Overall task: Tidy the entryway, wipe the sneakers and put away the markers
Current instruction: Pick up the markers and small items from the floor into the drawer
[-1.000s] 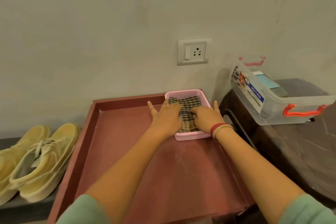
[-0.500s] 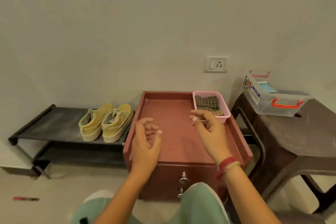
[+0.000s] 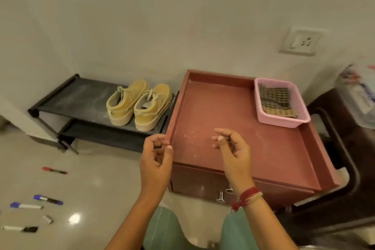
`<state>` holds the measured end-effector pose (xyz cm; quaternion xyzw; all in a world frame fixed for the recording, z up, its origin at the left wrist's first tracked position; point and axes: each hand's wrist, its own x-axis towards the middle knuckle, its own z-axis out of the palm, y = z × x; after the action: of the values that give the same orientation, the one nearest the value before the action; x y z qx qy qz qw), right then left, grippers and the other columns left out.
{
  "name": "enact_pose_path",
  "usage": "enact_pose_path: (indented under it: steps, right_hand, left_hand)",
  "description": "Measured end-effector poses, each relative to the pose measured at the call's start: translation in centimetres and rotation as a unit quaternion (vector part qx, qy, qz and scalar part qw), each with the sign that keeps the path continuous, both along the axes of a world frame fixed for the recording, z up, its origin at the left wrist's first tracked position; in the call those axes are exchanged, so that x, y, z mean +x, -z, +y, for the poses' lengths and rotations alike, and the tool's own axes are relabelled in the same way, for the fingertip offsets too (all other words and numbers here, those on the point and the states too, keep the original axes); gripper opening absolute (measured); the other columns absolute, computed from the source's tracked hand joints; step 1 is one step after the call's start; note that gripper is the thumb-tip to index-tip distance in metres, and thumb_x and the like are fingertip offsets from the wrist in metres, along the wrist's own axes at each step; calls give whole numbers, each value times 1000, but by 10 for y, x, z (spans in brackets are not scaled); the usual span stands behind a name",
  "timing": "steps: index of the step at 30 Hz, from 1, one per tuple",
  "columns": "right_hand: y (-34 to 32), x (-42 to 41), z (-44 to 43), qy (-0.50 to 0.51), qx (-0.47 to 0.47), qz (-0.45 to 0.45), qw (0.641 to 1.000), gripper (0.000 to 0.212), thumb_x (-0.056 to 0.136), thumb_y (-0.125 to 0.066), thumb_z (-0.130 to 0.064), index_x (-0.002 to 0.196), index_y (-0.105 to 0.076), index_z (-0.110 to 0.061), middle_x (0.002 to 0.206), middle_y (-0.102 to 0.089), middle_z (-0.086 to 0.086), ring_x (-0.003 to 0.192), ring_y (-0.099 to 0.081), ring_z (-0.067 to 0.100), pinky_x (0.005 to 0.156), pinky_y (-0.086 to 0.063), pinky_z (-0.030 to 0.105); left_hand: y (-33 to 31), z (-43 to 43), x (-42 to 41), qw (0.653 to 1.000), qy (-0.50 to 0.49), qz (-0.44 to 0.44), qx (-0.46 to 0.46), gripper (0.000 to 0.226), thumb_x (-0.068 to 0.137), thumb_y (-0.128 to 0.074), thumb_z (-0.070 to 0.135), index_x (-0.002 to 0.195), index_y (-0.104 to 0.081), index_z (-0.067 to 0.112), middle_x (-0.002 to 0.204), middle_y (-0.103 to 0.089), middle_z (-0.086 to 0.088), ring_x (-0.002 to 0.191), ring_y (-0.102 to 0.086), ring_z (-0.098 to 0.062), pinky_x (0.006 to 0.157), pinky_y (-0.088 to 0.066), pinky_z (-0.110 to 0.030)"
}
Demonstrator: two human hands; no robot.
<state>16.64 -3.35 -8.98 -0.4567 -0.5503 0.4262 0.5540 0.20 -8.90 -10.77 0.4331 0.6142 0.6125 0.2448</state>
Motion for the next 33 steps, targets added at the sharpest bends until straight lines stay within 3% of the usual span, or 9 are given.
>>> enact_pose_path:
  steps: [4, 8, 13, 20, 24, 30, 33]
  right_hand:
    - [6, -23, 37, -26, -49, -10, 998, 21, 93, -52, -4, 100, -65, -18, 84, -69, -6, 75, -64, 13, 72, -55, 26]
    - [-12, -34, 67, -67, -93, -67, 991, 24, 93, -52, -5, 101, -64, -24, 95, -67, -8, 89, -62, 4, 76, -49, 14]
    - [-69, -36, 74, -78, -168, -110, 977, 28, 91, -52, -2, 96, -62, -28, 94, -64, -10, 81, -57, -8, 69, -43, 5]
    - [-196, -15, 67, -138, -213, -211, 944, 22, 90, -54, -5, 94, -65, -23, 94, -67, -3, 86, -61, 6, 70, -45, 8]
    - [-240, 7, 64, -171, -224, -290, 915, 24, 88, -53, -5, 95, -64, -25, 89, -68, -1, 85, -63, 16, 76, -50, 28]
    - [-250, -4, 58, -215, -252, -346, 878, 24, 87, -51, -3, 92, -64, -22, 83, -66, -2, 81, -62, 19, 73, -47, 26]
    - [-244, -27, 60, -258, -266, -381, 847, 22, 87, -51, -5, 89, -65, -22, 89, -66, 1, 84, -61, 18, 73, -45, 24]
  left_hand:
    - [6, 23, -10, 998, -35, -5, -61, 26, 90, -58, 4, 101, -56, 28, 87, -63, 5, 74, -61, -15, 63, -53, -25]
    - [-5, 41, -21, 986, -45, -33, -159, 18, 91, -58, 9, 102, -59, 24, 87, -64, 8, 76, -63, -11, 66, -55, -25]
    - [-52, 34, -34, 963, -88, -61, -247, 16, 90, -58, 7, 97, -61, 21, 87, -64, 7, 77, -63, -12, 67, -51, -24]
    - [-188, -4, -33, 916, -83, -99, -380, 14, 90, -56, 13, 95, -60, 25, 89, -63, -2, 81, -63, -25, 66, -52, -32]
    - [-247, -23, -34, 890, -60, -125, -435, 10, 90, -56, 14, 98, -60, 19, 93, -64, -5, 84, -64, -19, 69, -49, -28]
    - [-265, -65, -45, 865, -107, -173, -458, 10, 90, -56, 14, 99, -60, 13, 94, -64, -6, 81, -63, -20, 70, -47, -29]
    - [-252, -102, -51, 829, -161, -248, -474, 8, 93, -55, 16, 97, -59, 11, 93, -63, -7, 77, -61, -20, 68, -46, -29]
